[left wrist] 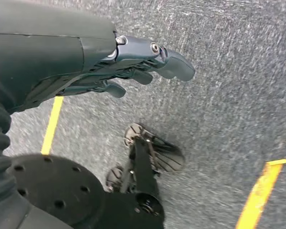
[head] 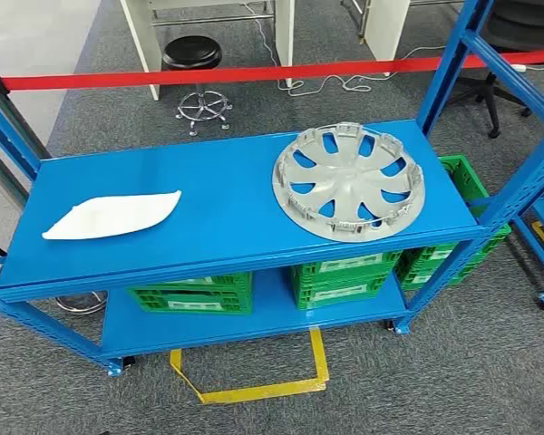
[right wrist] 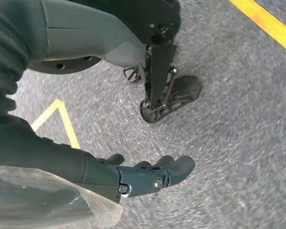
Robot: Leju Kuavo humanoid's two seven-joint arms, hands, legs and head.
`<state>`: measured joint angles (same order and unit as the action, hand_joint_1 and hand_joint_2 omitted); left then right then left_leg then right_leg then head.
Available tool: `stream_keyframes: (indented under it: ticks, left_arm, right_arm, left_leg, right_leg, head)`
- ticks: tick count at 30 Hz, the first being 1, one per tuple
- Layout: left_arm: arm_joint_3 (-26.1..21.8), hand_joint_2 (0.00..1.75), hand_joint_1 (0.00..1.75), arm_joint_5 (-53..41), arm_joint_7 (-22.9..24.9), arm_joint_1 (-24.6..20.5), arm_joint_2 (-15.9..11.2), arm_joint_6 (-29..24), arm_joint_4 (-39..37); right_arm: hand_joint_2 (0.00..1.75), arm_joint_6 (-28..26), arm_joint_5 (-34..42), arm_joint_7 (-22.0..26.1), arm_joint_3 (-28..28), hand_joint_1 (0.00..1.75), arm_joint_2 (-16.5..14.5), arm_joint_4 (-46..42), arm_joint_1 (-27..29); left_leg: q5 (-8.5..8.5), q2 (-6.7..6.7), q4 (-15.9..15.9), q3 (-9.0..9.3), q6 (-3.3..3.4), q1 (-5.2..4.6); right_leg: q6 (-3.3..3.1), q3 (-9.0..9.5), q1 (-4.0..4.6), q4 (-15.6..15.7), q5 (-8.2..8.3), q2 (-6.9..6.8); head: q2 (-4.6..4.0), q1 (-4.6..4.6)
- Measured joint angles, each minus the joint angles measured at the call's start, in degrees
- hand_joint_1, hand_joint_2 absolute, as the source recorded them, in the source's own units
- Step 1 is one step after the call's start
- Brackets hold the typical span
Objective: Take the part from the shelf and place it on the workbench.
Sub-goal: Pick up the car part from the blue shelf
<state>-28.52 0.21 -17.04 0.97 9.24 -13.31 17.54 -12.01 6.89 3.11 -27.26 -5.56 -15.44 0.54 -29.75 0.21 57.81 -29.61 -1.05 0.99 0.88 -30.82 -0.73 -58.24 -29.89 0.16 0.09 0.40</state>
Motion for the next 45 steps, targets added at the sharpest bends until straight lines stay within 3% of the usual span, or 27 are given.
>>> stream_keyframes:
  ticks: [7,8,11,12,18,22,24,26,32,35,38,41,45]
  left_arm:
    - [-5.3,0.0,0.0,-2.1,-4.0,-1.7,1.8,-2.9,-1.5]
    - [-5.8,0.0,0.0,-2.4,-4.3,-1.9,2.0,-3.2,-1.7]
    - [-7.0,0.0,0.0,-2.9,-4.6,-2.1,2.4,-3.7,-2.0]
    - [-7.3,0.0,0.0,-3.2,-4.5,-2.2,2.5,-3.8,-2.2]
    - [-10.3,0.0,0.0,-2.6,-3.5,-2.5,2.6,-9.9,-2.4]
    - [-12.1,0.0,0.0,-5.3,-4.6,-2.7,2.6,-20.3,-2.5]
    - [-12.5,0.0,0.0,-6.5,-2.6,-2.9,2.5,-21.4,-2.7]
    - [-12.6,0.0,0.0,-8.4,-0.9,-3.0,2.4,-19.7,-2.8]
    - [-11.8,0.0,0.0,-11.8,-1.4,-3.5,2.0,-16.7,-2.8]
    - [-10.5,0.0,0.0,-14.0,-3.3,-3.7,1.4,-8.8,-2.8]
    - [-9.7,0.0,0.0,-14.7,-4.3,-4.0,0.9,-2.5,-2.8]
    - [-9.7,0.0,0.0,-14.5,-5.2,-3.8,0.8,-0.3,-2.8]
    - [-9.9,0.0,0.0,-14.2,-5.2,-3.4,1.0,2.7,-3.0]
  right_arm:
    - [1.75,-5.2,1.2,-1.2,-6.2,0.0,-0.6,1.3,-1.3]
    - [1.31,-5.7,1.3,-1.3,-7.0,0.0,-0.6,1.4,-1.4]
    - [1.31,-6.7,1.7,-0.3,-8.5,0.0,-0.6,1.7,-1.5]
    - [1.75,-7.2,1.7,0.5,-9.0,0.0,-0.7,1.8,-1.6]
    - [1.75,-12.3,3.2,10.1,-11.8,0.0,-1.0,1.9,-2.5]
    - [0.0,-5.7,9.8,23.1,-18.0,0.0,-1.5,0.9,-3.2]
    - [0.0,-1.1,10.7,29.2,-20.6,0.0,-1.6,-0.9,-3.3]
    - [0.0,2.7,11.2,31.6,-22.7,0.0,-1.6,-4.6,-3.4]
    - [0.0,5.7,10.6,29.3,-28.1,0.0,-2.8,-19.6,-3.1]
    - [0.0,8.0,12.4,29.7,-28.8,0.0,-5.7,-30.7,-1.5]
    - [0.0,3.8,14.9,31.1,-25.6,0.0,-9.0,-46.6,1.5]
    - [0.0,-1.9,13.3,35.2,-19.2,0.0,-10.7,-63.0,5.7]
    - [0.0,-5.7,9.4,35.8,-12.5,0.0,-11.8,-79.4,10.3]
  left_leg:
    - [0.0,0.0,0.0,0.0,0.0,0.0]
    - [0.0,0.0,0.0,0.0,0.0,0.0]
    - [0.0,0.0,0.0,0.0,0.0,0.0]
    - [0.0,0.0,0.0,0.0,0.0,0.0]
    - [0.0,0.0,0.0,0.0,0.0,0.0]
    - [0.0,0.0,0.0,0.0,0.0,0.0]
    - [0.01,0.0,0.0,0.0,0.0,0.0]
    - [0.02,0.0,0.0,-0.01,0.03,-0.02]
    - [0.03,0.0,0.1,-0.01,0.05,-0.05]
    - [0.03,-0.01,0.1,-0.03,0.05,-0.05]
    - [0.03,-0.02,0.1,-0.03,0.05,-0.05]
    - [0.03,0.0,0.0,-0.04,0.05,-0.03]
    - [0.03,0.01,0.0,-0.1,0.06,-0.05]
  right_leg:
    - [0.0,0.0,0.0,0.0,0.0,0.0]
    - [0.0,0.0,0.0,0.0,0.0,0.01]
    - [0.0,0.0,0.0,0.0,0.0,0.0]
    - [0.0,0.0,0.0,0.0,0.0,0.0]
    - [0.0,0.0,0.0,0.0,0.0,0.01]
    - [0.0,0.01,0.0,0.0,0.01,-0.01]
    - [0.0,0.02,-0.01,0.0,0.01,-0.01]
    - [0.0,0.02,-0.01,0.0,0.02,-0.02]
    - [0.03,0.01,-0.05,0.0,0.04,-0.04]
    - [0.04,-0.02,-0.07,0.0,0.05,-0.04]
    - [0.04,-0.01,-0.06,0.0,0.04,-0.07]
    - [0.03,-0.04,-0.03,0.0,0.03,0.0]
    - [0.04,-0.05,-0.04,0.0,0.02,0.01]
  head:
    - [0.0,-0.01]
    - [0.0,0.01]
    - [0.0,0.01]
    - [0.0,-0.01]
    - [0.0,0.0]
    - [0.0,0.0]
    - [0.0,-0.01]
    - [0.0,-0.01]
    - [0.0,0.02]
    - [0.0,-0.01]
    - [0.0,-0.01]
    - [0.0,0.0]
    - [0.0,0.01]
